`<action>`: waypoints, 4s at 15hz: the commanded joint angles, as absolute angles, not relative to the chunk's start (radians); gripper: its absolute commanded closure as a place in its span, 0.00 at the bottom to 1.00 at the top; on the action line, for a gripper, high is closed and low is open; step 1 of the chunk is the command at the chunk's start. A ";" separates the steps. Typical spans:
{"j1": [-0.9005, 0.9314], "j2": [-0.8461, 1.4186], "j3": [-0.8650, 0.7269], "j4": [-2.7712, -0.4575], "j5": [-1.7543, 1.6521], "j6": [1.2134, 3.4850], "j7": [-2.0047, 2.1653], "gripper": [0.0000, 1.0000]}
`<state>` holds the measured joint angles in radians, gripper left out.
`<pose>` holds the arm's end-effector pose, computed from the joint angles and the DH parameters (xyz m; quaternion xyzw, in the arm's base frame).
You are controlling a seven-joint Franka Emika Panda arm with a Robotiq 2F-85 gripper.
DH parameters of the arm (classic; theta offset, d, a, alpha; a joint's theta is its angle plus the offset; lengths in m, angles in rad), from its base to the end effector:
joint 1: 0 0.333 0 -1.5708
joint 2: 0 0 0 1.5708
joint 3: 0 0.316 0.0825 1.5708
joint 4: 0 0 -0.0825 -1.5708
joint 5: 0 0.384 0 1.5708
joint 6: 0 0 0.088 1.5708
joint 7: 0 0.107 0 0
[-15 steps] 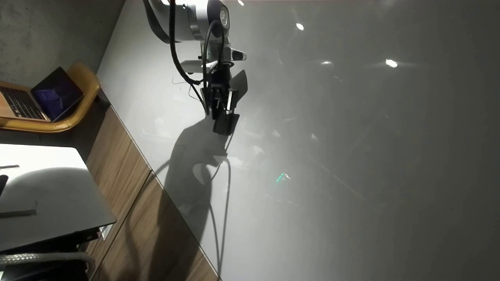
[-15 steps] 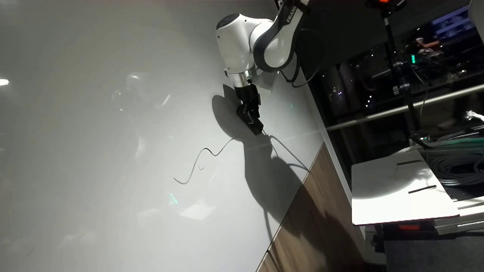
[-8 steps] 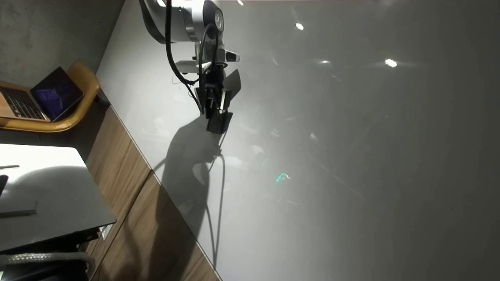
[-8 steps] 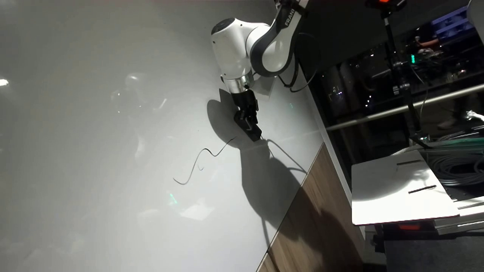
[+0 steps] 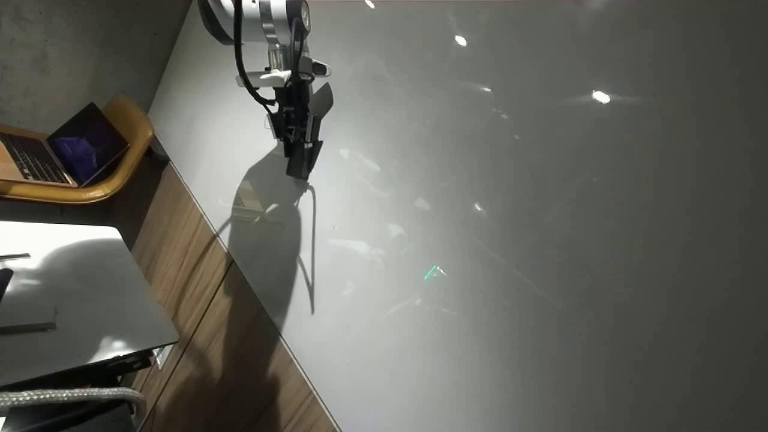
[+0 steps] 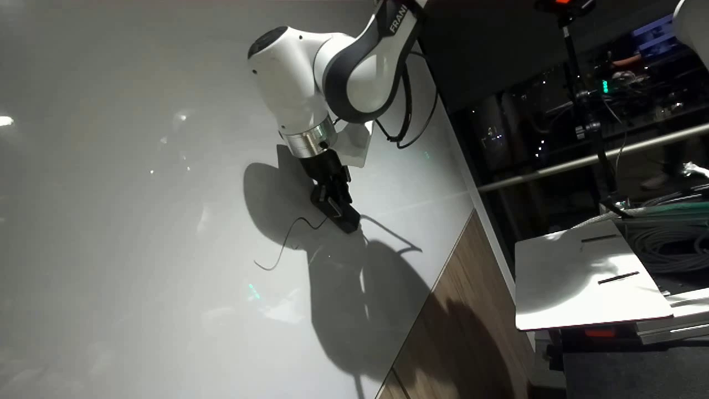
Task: Use the duster to clean the board
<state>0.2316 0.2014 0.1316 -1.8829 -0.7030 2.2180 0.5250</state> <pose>0.5922 0.1985 0.4222 0.9526 0.1098 0.1778 0.2209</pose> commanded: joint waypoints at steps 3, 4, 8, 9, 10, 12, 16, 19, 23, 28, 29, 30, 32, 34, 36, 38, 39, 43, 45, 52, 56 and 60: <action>0.333 0.396 0.158 -1.597 -0.725 2.157 0.499 0.72; 0.349 0.417 0.160 -1.569 -0.725 2.142 0.495 0.72; 0.413 0.493 0.164 -1.456 -0.718 2.082 0.482 0.72; 0.429 0.512 0.165 -1.430 -0.717 2.069 0.480 0.72; 0.443 0.529 0.165 -1.403 -0.715 2.056 0.475 0.72; 0.473 0.567 0.164 -1.349 -0.711 2.035 0.468 0.72; 0.526 0.631 0.161 -1.242 -0.694 1.990 0.446 0.72; 0.544 0.658 0.148 -1.158 -0.667 1.893 0.394 0.72; 0.529 0.651 0.120 -1.079 -0.632 1.774 0.298 0.72; 0.478 0.535 0.126 -1.142 -0.644 1.717 0.272 0.72; 0.463 0.506 0.124 -1.171 -0.640 1.718 0.273 0.72; 0.447 0.480 0.124 -1.197 -0.637 1.720 0.272 0.72; 0.401 0.400 0.131 -1.313 -0.601 1.754 0.281 0.72; 0.355 0.319 0.150 -1.483 -0.512 1.787 0.306 0.72; 0.317 0.271 0.160 -1.616 -0.409 1.811 0.296 0.72; 0.279 0.240 0.159 -1.740 -0.325 1.851 0.269 0.72; 0.262 0.226 0.158 -1.800 -0.296 1.876 0.257 0.72; 0.222 0.182 0.149 -1.966 -0.226 1.821 0.227 0.72; 0.206 0.154 0.145 -2.026 -0.209 1.761 0.219 0.72; 0.133 0.076 0.119 -2.162 -0.111 1.606 0.111 0.72; 0.087 0.102 0.084 -2.223 -0.081 1.618 0.048 0.72; 0.060 0.165 0.062 -2.245 -0.069 1.634 0.028 0.72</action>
<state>0.0749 0.1297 0.0744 -2.2369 -0.1044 1.6258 0.0548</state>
